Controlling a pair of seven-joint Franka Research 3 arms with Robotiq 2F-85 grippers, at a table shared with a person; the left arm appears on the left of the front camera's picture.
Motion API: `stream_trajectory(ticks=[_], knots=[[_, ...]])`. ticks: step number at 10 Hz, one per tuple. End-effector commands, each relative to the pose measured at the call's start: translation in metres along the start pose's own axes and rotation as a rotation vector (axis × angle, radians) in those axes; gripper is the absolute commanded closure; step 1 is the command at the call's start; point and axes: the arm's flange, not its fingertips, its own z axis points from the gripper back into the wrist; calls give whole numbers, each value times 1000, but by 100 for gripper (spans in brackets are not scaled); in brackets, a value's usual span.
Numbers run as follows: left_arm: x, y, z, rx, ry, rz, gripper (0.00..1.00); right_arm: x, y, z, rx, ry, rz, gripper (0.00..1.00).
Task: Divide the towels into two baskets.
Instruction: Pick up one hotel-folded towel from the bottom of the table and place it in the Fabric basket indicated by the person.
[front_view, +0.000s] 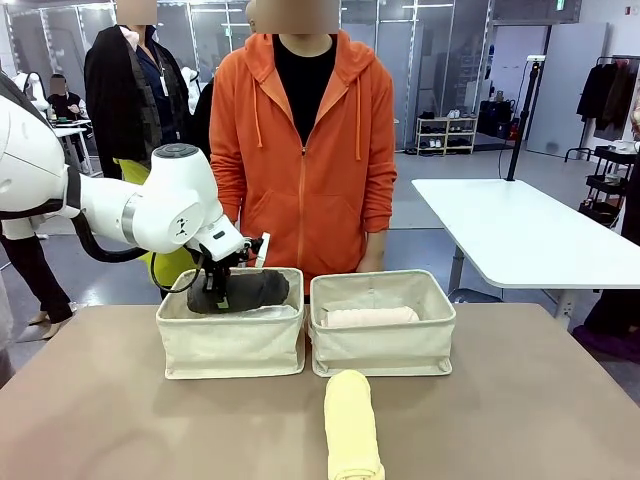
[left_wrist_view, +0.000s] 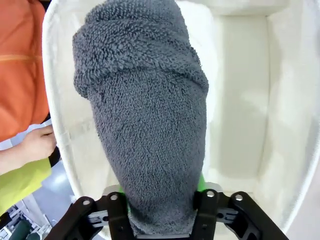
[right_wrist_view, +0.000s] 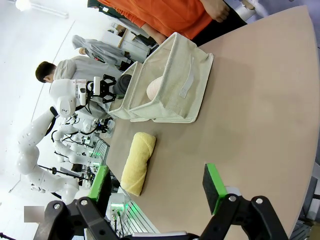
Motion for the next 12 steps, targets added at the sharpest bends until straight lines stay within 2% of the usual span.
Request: stream_trajectory(ticks=[1,4,5,12], knots=[[0,7,10,11,0,-7,0,0,3,1,-2,9,7,7],[2,4,12,9,9,24,0,0,3,1,-2,9,7,7],[-2,1,13,20,9,27,6,0,3,1,-2,9,7,7],[5,4,7,14,-9,2,6,0,3,1,-2,9,7,7]])
